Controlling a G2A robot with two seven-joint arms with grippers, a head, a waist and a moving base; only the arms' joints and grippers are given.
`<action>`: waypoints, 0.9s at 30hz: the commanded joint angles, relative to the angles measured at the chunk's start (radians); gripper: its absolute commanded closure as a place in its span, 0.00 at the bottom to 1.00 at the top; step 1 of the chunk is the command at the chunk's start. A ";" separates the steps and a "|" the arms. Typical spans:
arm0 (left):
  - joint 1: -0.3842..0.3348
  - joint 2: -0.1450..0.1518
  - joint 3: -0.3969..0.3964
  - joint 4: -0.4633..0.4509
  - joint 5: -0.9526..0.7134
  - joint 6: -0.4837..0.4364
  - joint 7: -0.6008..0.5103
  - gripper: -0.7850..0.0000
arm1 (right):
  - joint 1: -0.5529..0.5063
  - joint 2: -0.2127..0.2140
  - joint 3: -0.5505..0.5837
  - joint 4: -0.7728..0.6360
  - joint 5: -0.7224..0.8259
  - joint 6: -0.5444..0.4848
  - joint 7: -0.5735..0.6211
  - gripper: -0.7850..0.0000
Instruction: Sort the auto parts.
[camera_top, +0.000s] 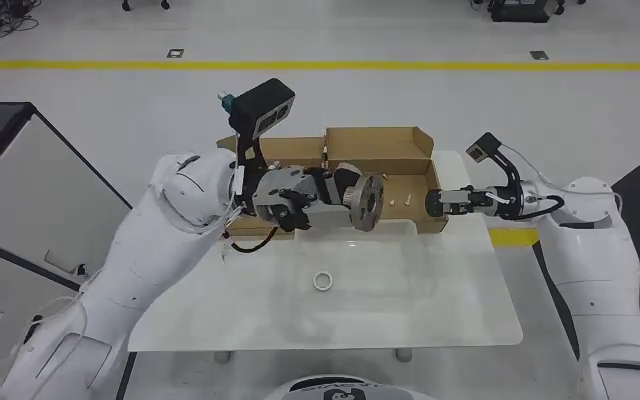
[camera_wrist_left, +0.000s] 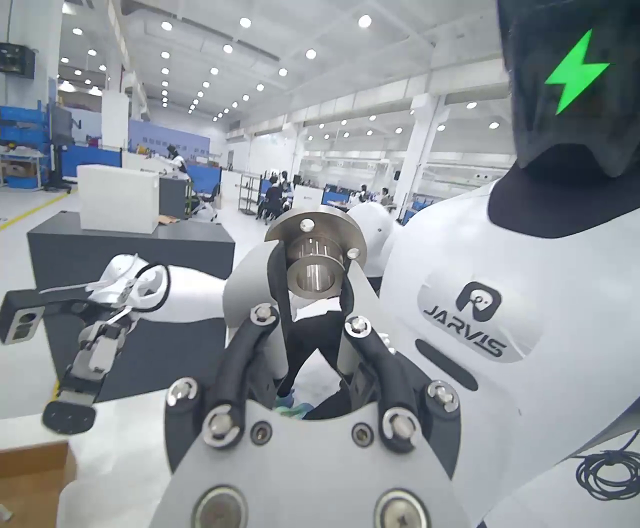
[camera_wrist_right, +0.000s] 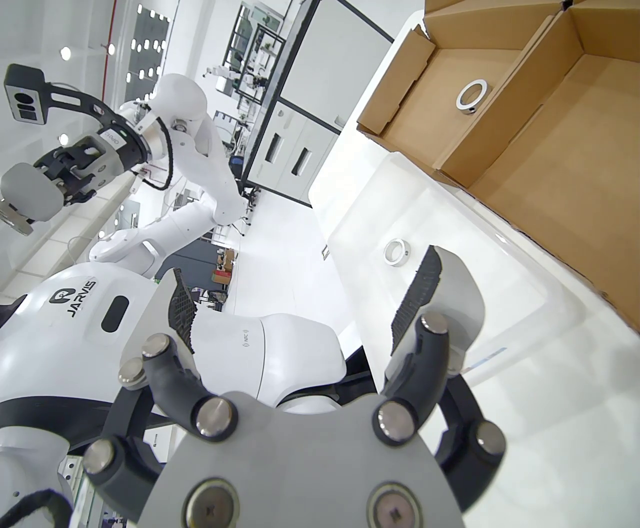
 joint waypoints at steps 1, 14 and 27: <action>0.009 -0.004 0.007 -0.004 -0.063 -0.030 0.005 1.00 | 0.000 0.000 0.000 0.000 0.001 0.000 0.000 0.00; 0.025 -0.030 0.030 -0.057 -0.286 -0.063 0.010 1.00 | 0.000 0.000 0.000 0.000 0.001 0.000 0.000 0.00; 0.086 -0.079 -0.012 -0.054 -0.465 -0.063 0.010 1.00 | 0.000 0.000 0.000 0.000 0.001 0.000 0.000 0.00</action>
